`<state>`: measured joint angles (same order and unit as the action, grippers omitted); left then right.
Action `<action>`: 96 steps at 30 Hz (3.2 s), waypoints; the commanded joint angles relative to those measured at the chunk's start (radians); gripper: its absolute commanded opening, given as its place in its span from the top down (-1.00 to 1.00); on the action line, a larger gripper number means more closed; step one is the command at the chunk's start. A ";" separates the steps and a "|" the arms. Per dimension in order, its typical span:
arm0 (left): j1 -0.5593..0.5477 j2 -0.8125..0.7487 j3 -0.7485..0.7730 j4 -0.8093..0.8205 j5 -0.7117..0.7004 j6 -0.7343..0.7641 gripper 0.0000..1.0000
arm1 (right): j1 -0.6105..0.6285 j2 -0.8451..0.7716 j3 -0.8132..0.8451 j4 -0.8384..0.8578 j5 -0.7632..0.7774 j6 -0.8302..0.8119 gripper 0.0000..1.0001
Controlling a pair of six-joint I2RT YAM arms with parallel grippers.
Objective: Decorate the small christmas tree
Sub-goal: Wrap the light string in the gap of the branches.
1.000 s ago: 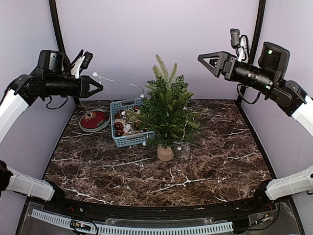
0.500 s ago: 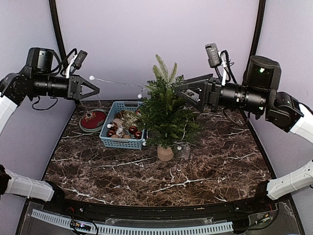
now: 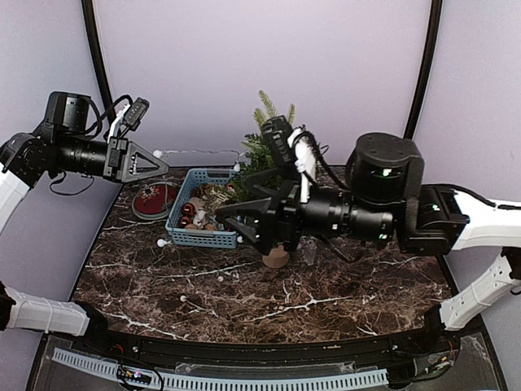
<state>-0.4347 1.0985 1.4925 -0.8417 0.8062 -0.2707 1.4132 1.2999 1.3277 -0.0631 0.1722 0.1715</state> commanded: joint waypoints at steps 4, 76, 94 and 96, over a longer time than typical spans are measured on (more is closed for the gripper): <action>0.004 -0.012 -0.016 0.035 0.114 -0.015 1.00 | 0.047 0.213 -0.006 0.248 0.057 -0.007 -0.74; -0.182 0.074 -0.174 0.268 -0.187 -0.195 1.00 | 0.234 -0.214 -0.108 -0.404 0.841 0.404 1.00; -0.265 0.070 -0.245 0.371 -0.240 -0.270 0.10 | 0.188 -0.277 0.044 -0.592 0.994 0.384 1.00; -0.266 0.057 -0.244 0.361 -0.254 -0.267 0.03 | 0.185 -0.282 0.052 -0.567 0.990 0.348 1.00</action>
<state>-0.6987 1.2148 1.2545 -0.4870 0.5884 -0.5392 1.6062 1.0271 1.3487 -0.6590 1.1336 0.5861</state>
